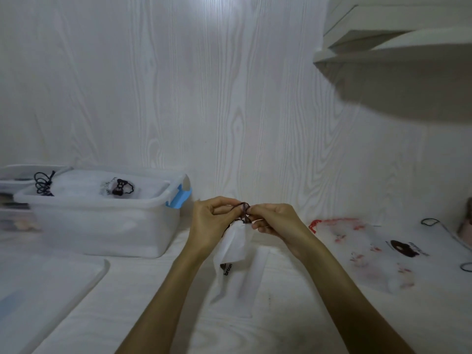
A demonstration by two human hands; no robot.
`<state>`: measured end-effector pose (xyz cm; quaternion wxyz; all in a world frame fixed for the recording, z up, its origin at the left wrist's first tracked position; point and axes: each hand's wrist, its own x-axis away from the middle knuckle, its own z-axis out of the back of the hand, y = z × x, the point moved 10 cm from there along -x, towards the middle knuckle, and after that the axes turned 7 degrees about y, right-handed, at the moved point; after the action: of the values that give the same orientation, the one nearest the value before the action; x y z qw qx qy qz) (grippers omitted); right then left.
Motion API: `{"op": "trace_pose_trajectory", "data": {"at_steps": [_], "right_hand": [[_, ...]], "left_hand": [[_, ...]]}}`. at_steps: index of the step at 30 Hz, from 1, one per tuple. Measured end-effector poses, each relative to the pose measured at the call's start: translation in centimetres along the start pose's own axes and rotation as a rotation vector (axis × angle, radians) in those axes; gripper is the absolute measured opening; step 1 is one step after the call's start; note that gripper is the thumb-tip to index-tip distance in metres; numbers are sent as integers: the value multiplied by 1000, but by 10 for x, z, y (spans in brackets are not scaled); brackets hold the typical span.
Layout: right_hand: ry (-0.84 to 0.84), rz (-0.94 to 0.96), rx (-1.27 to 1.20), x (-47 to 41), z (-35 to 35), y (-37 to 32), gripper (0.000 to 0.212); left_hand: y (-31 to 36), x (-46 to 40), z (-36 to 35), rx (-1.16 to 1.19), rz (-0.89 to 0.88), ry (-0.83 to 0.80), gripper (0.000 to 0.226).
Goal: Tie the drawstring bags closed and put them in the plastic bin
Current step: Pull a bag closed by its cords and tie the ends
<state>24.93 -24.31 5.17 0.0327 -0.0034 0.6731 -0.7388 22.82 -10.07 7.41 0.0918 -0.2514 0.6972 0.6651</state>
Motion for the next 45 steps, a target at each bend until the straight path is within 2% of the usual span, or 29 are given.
{"op": "trace_pose_trajectory", "data": {"at_steps": [3, 7, 13, 18, 23, 26, 29, 31, 34, 37, 42, 45], "right_hand": [[-15, -18, 13, 15, 2, 8, 15], [-25, -32, 10, 29, 1, 18, 19], [-38, -38, -5, 34, -4, 20, 19], [-50, -23, -11, 33, -5, 22, 21], [-55, -11, 3, 31, -4, 24, 19], [-26, 6, 29, 29, -1, 25, 17], [35, 28, 92, 29, 6, 30, 13], [56, 50, 160, 30, 8, 36, 10], [119, 93, 263, 30, 13, 44, 9], [186, 124, 326, 31, 20, 50, 6], [258, 144, 387, 29, 27, 59, 5], [312, 165, 420, 27, 33, 58, 3]], "left_hand": [[-1, 17, 2, -8, 21, -18, 8], [0, 33, 6, -28, 29, -1, 27], [3, 40, 13, 10, -15, 36, 7], [-6, 40, 14, 71, 49, 36, 14], [-8, 37, 12, 41, 15, -6, 15], [-9, 38, 6, -9, -2, -73, 15], [-21, 40, 4, -3, 60, -108, 13], [-32, 43, 10, 18, 108, -63, 11], [-56, 50, 25, 78, 220, 87, 8], [-76, 54, 42, 20, 275, 205, 6], [-82, 52, 61, -238, 207, 291, 11], [-77, 53, 69, -284, 178, 359, 8]]}}
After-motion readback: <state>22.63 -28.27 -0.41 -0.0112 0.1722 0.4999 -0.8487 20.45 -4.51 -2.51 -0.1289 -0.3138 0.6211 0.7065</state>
